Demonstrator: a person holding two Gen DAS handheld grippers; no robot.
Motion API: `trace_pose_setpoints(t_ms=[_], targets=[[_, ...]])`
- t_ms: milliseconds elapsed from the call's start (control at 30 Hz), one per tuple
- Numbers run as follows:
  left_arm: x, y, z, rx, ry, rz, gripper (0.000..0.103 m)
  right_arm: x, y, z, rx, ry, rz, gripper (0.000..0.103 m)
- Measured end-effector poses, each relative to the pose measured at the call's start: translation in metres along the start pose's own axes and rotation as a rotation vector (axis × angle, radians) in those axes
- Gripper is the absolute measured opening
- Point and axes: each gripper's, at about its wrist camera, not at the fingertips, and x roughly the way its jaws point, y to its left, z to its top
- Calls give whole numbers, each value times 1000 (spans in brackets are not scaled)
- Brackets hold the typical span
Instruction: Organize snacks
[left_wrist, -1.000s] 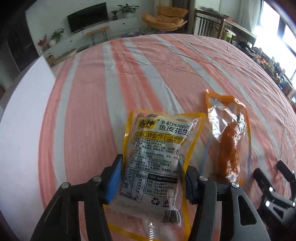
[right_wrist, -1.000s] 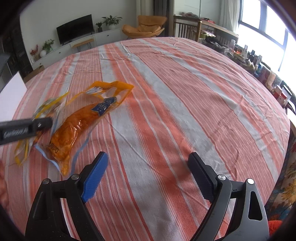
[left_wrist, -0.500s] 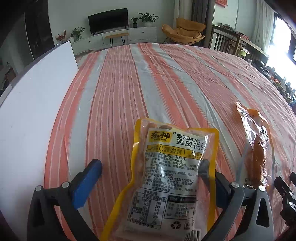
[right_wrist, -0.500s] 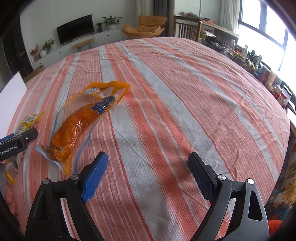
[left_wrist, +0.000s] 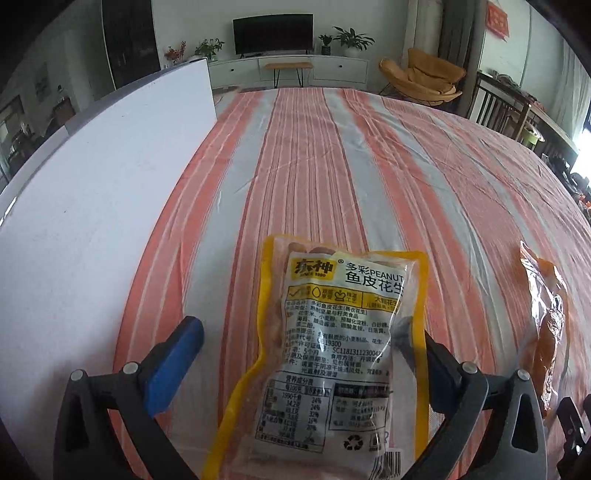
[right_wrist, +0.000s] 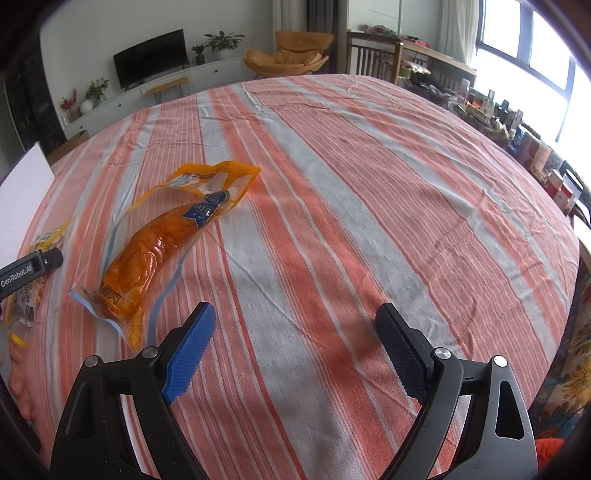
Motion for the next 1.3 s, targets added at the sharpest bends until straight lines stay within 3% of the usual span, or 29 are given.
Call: trace_pose_setpoints(t_ms=[300,600,1300], targets=[[2,-4,1,39,7,-13,103,0,0,0,0,0,0,91],[2,-2,1,142,17,-87,103,0,0,0,0,0,1,91],[3,-1,0,140,7,-89,103,0,0,0,0,0,1,91]])
